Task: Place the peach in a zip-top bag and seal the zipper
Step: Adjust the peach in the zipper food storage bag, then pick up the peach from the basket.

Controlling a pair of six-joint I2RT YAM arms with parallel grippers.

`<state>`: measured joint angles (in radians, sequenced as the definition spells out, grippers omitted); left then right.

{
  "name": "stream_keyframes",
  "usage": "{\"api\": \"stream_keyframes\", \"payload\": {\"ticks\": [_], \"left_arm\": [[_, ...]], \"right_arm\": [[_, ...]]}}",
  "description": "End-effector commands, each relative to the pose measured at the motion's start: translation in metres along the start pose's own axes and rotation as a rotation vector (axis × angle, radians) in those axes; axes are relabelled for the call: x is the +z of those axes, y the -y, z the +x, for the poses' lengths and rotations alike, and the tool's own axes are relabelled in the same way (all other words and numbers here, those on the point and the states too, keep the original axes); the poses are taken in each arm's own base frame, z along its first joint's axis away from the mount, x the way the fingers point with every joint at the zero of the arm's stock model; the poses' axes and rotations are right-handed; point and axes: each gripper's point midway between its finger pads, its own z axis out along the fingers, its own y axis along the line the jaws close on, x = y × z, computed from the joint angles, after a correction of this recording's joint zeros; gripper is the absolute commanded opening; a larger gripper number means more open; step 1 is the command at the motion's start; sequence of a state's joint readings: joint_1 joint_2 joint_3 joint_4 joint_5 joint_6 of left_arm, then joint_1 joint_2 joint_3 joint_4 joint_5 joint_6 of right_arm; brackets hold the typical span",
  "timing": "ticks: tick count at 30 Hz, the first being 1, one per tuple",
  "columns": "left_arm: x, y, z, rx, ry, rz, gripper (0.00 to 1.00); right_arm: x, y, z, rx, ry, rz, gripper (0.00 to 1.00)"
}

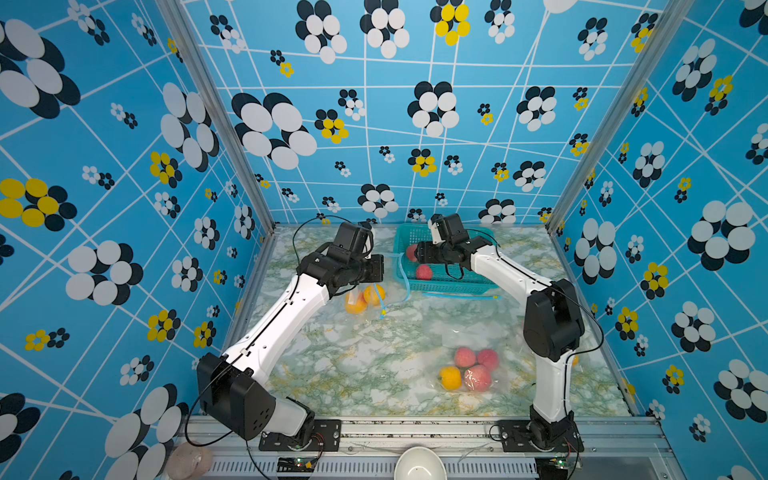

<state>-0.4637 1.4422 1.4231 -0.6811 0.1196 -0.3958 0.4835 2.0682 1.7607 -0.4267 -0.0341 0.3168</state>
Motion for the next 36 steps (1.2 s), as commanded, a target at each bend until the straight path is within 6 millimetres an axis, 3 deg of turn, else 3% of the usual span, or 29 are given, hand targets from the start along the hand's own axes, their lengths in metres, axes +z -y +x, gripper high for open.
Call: {"api": "stream_keyframes", "payload": {"ticks": [1, 5, 11, 15, 18, 24, 28, 31, 35, 36], "left_arm": [[-0.001, -0.003, 0.000, 0.010, -0.003, -0.003, 0.07], [0.000, -0.001, 0.000, 0.013, -0.007, 0.006, 0.07], [-0.002, -0.003, 0.000, 0.016, -0.003, -0.002, 0.07], [-0.001, -0.004, 0.001, 0.018, -0.005, -0.001, 0.07], [-0.002, -0.004, 0.000, 0.019, -0.004, -0.003, 0.07], [-0.003, -0.005, -0.002, 0.015, 0.001, -0.005, 0.07], [0.000, -0.004, -0.002, 0.008, -0.002, -0.002, 0.07], [0.003, -0.004, -0.003, 0.002, 0.000, 0.002, 0.07], [0.008, -0.004, -0.004, -0.005, -0.009, 0.004, 0.07], [0.009, -0.003, -0.004, -0.006, -0.010, 0.006, 0.07]], "right_arm": [[0.006, 0.021, 0.006, -0.047, -0.065, 0.121, 0.74], [0.038, 0.028, 0.023, -0.030, -0.136, 0.140, 0.75], [0.069, 0.035, 0.050, 0.004, -0.220, 0.144, 0.75], [0.079, 0.039, 0.061, 0.008, -0.249, 0.162, 0.72], [0.074, 0.034, 0.056, 0.022, -0.236, 0.141, 0.63], [0.020, 0.021, 0.008, -0.005, -0.090, 0.117, 0.60], [-0.039, 0.001, -0.024, -0.031, 0.012, 0.051, 0.60], [-0.074, -0.025, -0.026, -0.039, 0.048, -0.059, 0.60], [-0.128, -0.093, -0.013, -0.028, 0.105, -0.378, 0.59], [-0.135, -0.107, 0.000, -0.036, 0.105, -0.439, 0.60]]}}
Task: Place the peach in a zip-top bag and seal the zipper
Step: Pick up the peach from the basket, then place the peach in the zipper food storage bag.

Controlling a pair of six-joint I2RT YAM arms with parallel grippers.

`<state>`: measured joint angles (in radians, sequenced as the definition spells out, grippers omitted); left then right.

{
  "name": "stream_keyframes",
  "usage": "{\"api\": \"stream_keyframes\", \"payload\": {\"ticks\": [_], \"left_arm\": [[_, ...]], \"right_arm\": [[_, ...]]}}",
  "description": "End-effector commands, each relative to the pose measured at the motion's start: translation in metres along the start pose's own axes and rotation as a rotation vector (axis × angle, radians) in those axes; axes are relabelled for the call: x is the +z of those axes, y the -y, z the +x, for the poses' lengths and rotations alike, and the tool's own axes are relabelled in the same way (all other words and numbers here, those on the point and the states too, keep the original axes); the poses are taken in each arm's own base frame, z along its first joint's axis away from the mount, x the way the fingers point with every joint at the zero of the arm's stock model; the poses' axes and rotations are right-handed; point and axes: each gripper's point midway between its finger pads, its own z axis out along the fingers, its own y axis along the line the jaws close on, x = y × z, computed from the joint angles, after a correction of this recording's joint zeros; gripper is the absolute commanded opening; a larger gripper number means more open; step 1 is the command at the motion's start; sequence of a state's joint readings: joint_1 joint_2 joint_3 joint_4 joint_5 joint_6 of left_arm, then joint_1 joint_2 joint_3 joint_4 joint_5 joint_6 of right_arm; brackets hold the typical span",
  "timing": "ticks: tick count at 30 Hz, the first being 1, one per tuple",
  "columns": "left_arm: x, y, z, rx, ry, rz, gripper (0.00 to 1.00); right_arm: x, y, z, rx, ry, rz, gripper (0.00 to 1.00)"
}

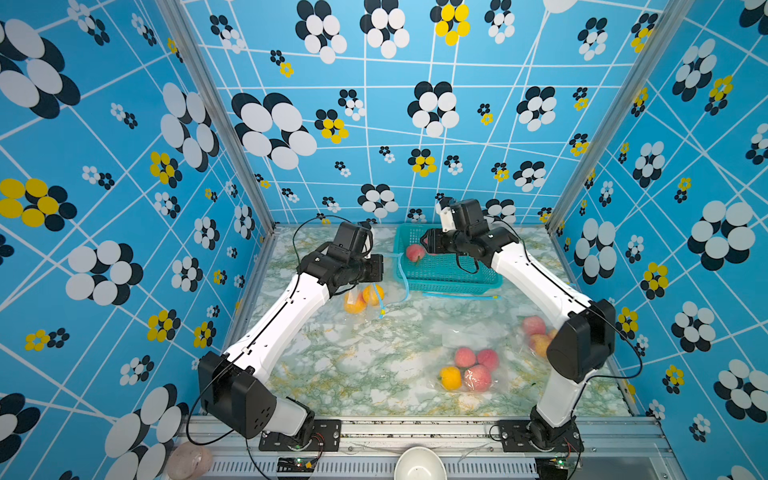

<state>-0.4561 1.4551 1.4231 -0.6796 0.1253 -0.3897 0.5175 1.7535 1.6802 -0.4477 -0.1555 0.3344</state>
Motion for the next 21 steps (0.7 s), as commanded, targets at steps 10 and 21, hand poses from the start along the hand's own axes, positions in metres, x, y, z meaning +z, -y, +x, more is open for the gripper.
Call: {"api": "stream_keyframes", "payload": {"ticks": [10, 21], "left_arm": [[-0.002, 0.009, -0.009, -0.020, 0.015, 0.049, 0.07], [-0.017, 0.005, 0.001, -0.010, 0.020, 0.020, 0.07]], "right_arm": [[0.020, -0.107, 0.107, 0.010, -0.161, -0.409, 0.59], [0.049, -0.110, 0.092, 0.104, -0.123, -0.375, 0.74]]}}
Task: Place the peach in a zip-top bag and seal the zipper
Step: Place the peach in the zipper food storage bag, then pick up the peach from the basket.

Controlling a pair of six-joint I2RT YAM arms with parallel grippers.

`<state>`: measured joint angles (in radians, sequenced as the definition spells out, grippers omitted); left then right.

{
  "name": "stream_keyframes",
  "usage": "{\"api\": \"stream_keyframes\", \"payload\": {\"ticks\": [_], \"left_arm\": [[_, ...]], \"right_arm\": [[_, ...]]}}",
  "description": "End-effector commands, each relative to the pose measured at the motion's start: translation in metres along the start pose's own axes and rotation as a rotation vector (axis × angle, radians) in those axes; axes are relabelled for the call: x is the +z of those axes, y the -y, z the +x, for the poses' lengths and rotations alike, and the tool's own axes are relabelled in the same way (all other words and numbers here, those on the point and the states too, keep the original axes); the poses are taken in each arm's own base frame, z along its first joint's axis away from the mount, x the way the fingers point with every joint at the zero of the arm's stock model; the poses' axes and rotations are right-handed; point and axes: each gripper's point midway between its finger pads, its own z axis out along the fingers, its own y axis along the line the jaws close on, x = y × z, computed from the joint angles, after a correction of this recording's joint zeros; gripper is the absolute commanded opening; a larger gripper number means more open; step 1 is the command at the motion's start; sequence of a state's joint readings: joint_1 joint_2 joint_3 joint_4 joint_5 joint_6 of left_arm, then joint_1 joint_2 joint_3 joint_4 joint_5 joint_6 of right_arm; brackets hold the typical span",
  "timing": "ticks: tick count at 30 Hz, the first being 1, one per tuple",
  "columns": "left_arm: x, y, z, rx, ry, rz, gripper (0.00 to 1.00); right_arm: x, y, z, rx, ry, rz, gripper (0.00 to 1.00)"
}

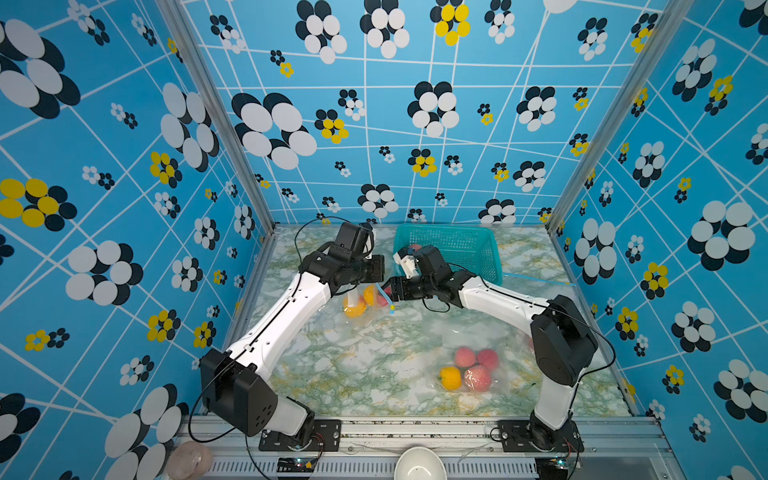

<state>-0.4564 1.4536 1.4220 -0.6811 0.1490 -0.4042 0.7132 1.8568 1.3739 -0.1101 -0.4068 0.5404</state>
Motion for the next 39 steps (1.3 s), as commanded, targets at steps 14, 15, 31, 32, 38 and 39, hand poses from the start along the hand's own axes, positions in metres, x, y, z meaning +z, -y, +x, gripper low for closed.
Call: {"api": "stream_keyframes", "payload": {"ticks": [14, 15, 31, 32, 38, 39], "left_arm": [[-0.006, 0.001, 0.004, 0.004, 0.009, 0.000, 0.07], [-0.006, 0.000, 0.004, 0.005, 0.009, -0.002, 0.07], [-0.007, -0.003, 0.012, 0.028, -0.013, -0.006, 0.07], [-0.006, -0.004, 0.012, 0.028, -0.012, -0.007, 0.07], [-0.001, -0.003, 0.011, 0.029, -0.019, 0.001, 0.07], [-0.001, -0.003, 0.011, 0.031, -0.020, 0.001, 0.07]], "right_arm": [[-0.083, 0.099, -0.121, 0.073, 0.305, 0.318, 0.76], [-0.073, 0.117, -0.118, 0.096, 0.282, 0.360, 0.76], [0.022, 0.223, -0.132, 0.387, 0.353, 0.478, 0.78], [0.023, 0.225, -0.135, 0.394, 0.360, 0.472, 0.78], [0.036, 0.229, -0.149, 0.433, 0.373, 0.438, 0.79], [0.038, 0.231, -0.151, 0.447, 0.374, 0.427, 0.79]]}}
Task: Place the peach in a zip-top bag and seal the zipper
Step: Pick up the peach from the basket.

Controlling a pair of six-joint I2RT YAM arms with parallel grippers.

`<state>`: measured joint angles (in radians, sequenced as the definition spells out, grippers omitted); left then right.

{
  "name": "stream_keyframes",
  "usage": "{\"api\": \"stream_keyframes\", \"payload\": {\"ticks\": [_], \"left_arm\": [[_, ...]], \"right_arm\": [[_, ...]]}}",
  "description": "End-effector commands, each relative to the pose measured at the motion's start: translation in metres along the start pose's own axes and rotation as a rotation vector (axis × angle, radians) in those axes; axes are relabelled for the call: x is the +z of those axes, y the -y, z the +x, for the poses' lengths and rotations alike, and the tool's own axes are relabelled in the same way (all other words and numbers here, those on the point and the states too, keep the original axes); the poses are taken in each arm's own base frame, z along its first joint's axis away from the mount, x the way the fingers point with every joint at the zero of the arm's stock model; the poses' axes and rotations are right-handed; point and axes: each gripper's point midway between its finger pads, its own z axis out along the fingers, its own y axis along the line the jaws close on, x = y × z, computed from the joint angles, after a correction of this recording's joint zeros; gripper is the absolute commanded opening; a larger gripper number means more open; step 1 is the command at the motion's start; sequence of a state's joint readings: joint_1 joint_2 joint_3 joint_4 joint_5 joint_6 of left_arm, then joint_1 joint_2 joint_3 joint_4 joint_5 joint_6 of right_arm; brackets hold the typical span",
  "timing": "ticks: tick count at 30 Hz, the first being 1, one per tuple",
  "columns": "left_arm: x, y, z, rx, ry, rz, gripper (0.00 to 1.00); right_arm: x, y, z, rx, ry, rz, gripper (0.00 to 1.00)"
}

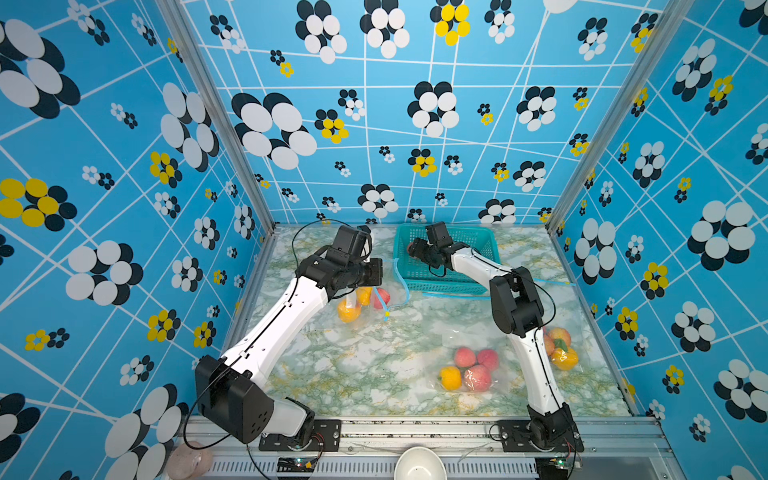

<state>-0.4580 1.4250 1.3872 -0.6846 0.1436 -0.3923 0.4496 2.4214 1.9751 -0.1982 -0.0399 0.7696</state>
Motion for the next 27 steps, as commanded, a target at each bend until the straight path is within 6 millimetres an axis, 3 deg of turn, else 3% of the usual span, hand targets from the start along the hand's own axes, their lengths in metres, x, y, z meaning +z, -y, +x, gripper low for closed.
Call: {"api": "stream_keyframes", "payload": {"ticks": [1, 9, 18, 22, 27], "left_arm": [[0.003, 0.000, 0.002, 0.020, -0.013, 0.010, 0.07], [0.001, -0.004, 0.002, 0.017, -0.010, 0.001, 0.07], [-0.001, -0.006, 0.001, 0.012, -0.003, 0.000, 0.07], [-0.001, -0.006, 0.002, 0.011, 0.000, -0.001, 0.07], [-0.004, -0.005, 0.001, 0.008, 0.007, 0.004, 0.07]], "right_arm": [[0.007, -0.007, -0.013, 0.068, 0.013, -0.040, 0.79], [0.023, -0.006, -0.006, 0.148, -0.046, -0.081, 0.72], [0.020, -0.007, -0.002, 0.130, -0.066, -0.080, 0.59], [0.010, -0.017, -0.008, 0.131, -0.047, -0.121, 0.52], [-0.023, -0.042, -0.032, 0.108, 0.010, -0.190, 0.51]]}}
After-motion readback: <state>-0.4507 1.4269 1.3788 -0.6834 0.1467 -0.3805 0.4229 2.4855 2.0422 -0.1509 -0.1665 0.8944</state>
